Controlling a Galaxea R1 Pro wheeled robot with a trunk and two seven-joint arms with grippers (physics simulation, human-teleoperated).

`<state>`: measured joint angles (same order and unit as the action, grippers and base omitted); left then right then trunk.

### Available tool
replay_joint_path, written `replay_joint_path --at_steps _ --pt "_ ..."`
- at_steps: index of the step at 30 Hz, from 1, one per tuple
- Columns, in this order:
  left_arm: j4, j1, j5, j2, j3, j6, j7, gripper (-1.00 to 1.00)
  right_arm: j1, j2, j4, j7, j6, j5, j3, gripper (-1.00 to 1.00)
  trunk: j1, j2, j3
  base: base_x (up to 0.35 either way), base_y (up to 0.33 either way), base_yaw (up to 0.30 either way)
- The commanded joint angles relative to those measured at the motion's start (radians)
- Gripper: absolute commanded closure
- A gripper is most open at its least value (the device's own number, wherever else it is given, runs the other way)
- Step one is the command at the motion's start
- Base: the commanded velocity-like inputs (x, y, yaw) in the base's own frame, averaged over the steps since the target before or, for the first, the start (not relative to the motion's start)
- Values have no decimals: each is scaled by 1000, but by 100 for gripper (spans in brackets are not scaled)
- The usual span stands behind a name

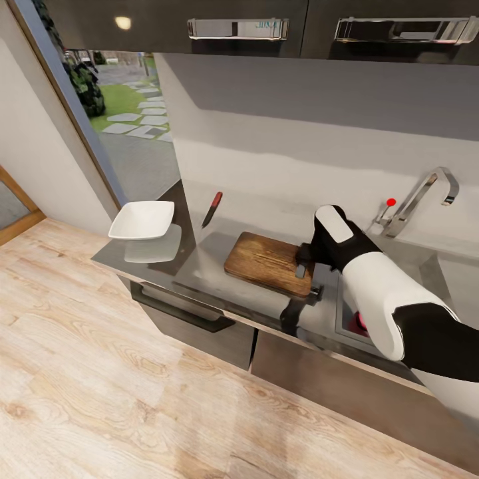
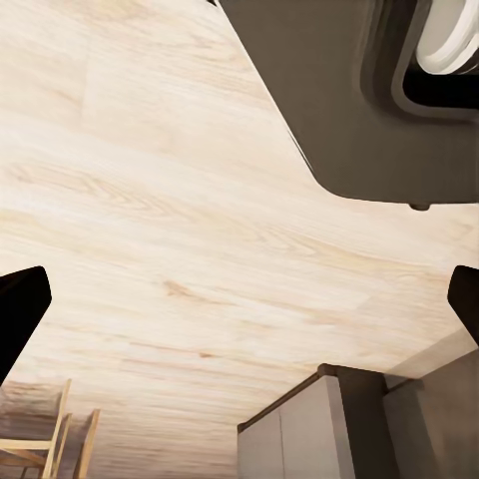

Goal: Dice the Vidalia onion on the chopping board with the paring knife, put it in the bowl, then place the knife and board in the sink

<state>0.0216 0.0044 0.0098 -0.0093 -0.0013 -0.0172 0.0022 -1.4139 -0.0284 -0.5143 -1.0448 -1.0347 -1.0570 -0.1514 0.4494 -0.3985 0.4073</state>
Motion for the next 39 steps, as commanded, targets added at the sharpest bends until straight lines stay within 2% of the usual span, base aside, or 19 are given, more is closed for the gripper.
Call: replay_joint_path --at_steps 1,19,23,29,32,33,35,36,37,38,39 --pt "1 0 1 0 0 -1 0 -100 -1 1 -19 -10 -5 -10 -6 -100 1 -2 1 0 0 0" --pt "6 0 1 0 1 -7 -1 -100 0 1 -147 -8 -5 -11 -6 -100 1 -2 1 0 1 0" --pt "9 0 1 0 2 -7 -1 -100 -1 5 -167 14 -6 -11 -8 -100 1 -2 1 0 64 0" --pt "13 0 1 0 3 -8 -1 -100 -1 33 -177 131 -6 -11 -16 -100 1 -2 1 0 83 0" --pt "16 0 1 1 3 -10 -1 -100 3 58 -178 227 -3 -10 -40 -100 1 -2 1 0 25 0" --pt "18 0 1 1 3 -10 -1 -100 9 71 -179 283 -1 -10 -64 -100 1 -2 1 0 13 0" --pt "22 0 1 1 4 -14 -1 -100 16 90 -180 342 3 -9 -95 -100 1 -2 1 0 9 0" --pt "26 0 1 2 4 -21 -1 -100 23 112 -181 405 8 -8 -133 -100 1 -2 1 0 5 0" --pt "29 0 1 2 4 -25 -1 -100 28 124 -183 437 13 -8 -155 -100 1 -2 1 0 4 0" --pt "33 0 1 2 4 -35 -1 -100 38 146 -191 503 29 -7 -207 -100 1 -2 1 0 3 0" --pt "34 0 1 2 4 -39 -1 -100 44 157 -197 535 42 -7 -237 -100 1 -2 1 0 2 0"
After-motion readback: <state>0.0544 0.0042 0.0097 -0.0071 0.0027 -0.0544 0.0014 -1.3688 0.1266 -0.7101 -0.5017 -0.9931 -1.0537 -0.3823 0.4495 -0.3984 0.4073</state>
